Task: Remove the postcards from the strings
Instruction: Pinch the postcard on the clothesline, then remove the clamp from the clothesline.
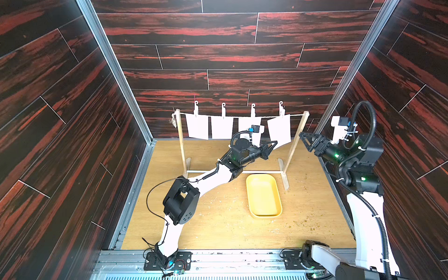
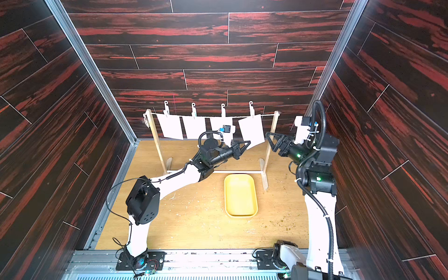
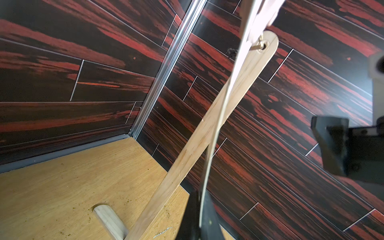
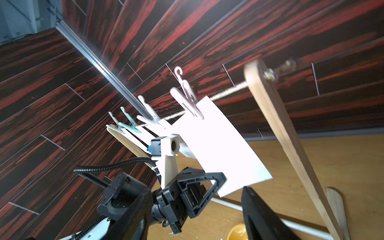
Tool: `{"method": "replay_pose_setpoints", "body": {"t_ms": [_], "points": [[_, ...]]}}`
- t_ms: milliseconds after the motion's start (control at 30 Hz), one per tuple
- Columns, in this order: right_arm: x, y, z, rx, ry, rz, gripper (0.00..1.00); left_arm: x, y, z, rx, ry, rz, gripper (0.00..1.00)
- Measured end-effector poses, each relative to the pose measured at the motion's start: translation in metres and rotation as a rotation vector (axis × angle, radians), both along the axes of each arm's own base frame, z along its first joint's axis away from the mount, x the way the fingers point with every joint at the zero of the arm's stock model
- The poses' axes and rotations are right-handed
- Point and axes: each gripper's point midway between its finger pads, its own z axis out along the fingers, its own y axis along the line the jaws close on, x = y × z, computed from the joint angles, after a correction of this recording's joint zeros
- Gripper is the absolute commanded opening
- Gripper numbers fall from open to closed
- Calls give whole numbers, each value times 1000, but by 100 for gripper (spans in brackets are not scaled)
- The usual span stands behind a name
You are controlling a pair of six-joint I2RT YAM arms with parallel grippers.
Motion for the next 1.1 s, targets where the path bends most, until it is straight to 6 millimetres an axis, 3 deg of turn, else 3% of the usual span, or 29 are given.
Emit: {"method": "replay_pose_setpoints", "body": {"t_ms": [133, 467, 800, 1100], "points": [[7, 5, 21, -28, -44, 50, 75, 1, 4, 2, 15, 7, 2, 0], [46, 14, 70, -97, -131, 188, 80, 10, 11, -2, 63, 43, -2, 0], [90, 29, 67, -115, -123, 322, 80, 10, 15, 14, 58, 42, -38, 0], [100, 50, 78, -116, -176, 457, 82, 6, 14, 19, 54, 53, -79, 0]]}}
